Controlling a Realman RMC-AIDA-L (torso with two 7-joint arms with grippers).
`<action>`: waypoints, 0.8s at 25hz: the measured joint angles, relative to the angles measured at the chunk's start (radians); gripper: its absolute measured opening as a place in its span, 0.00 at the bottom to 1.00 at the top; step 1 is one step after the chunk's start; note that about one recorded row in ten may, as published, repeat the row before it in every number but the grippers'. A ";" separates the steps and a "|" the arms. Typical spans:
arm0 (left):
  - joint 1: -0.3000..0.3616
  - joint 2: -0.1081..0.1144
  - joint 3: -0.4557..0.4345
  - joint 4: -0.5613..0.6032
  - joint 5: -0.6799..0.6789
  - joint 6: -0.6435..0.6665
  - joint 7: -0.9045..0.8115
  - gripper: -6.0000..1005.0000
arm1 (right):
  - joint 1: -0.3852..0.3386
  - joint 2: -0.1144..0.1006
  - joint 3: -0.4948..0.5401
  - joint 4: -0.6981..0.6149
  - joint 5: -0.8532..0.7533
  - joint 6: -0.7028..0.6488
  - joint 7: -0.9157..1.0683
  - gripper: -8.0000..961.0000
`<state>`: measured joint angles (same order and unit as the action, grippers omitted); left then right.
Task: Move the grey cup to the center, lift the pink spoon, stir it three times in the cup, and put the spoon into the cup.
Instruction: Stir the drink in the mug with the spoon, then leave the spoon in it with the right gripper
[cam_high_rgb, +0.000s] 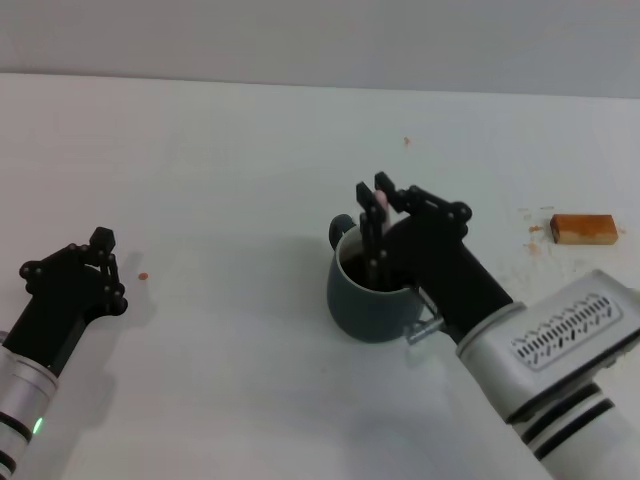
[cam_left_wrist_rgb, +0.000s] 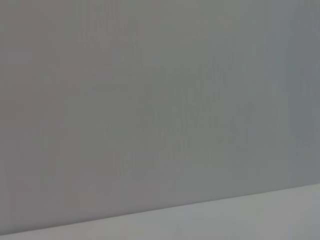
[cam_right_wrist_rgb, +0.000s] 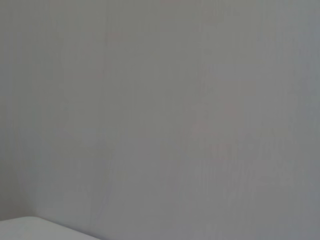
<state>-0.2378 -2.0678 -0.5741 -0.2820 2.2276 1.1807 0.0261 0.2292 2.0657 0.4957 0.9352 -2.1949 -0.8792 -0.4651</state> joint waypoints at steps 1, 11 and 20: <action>0.000 0.000 0.000 0.000 0.000 0.000 0.000 0.00 | -0.011 0.000 -0.003 0.007 -0.003 0.000 -0.002 0.07; -0.001 -0.002 0.004 -0.002 0.003 -0.004 0.000 0.00 | 0.005 0.018 -0.031 -0.018 -0.025 -0.013 0.032 0.08; 0.006 -0.001 0.003 -0.002 0.001 0.002 0.000 0.00 | 0.065 0.005 -0.020 -0.130 -0.023 -0.188 0.226 0.08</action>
<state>-0.2320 -2.0686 -0.5712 -0.2839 2.2289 1.1830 0.0261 0.2938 2.0708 0.4752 0.8052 -2.2175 -1.0673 -0.2390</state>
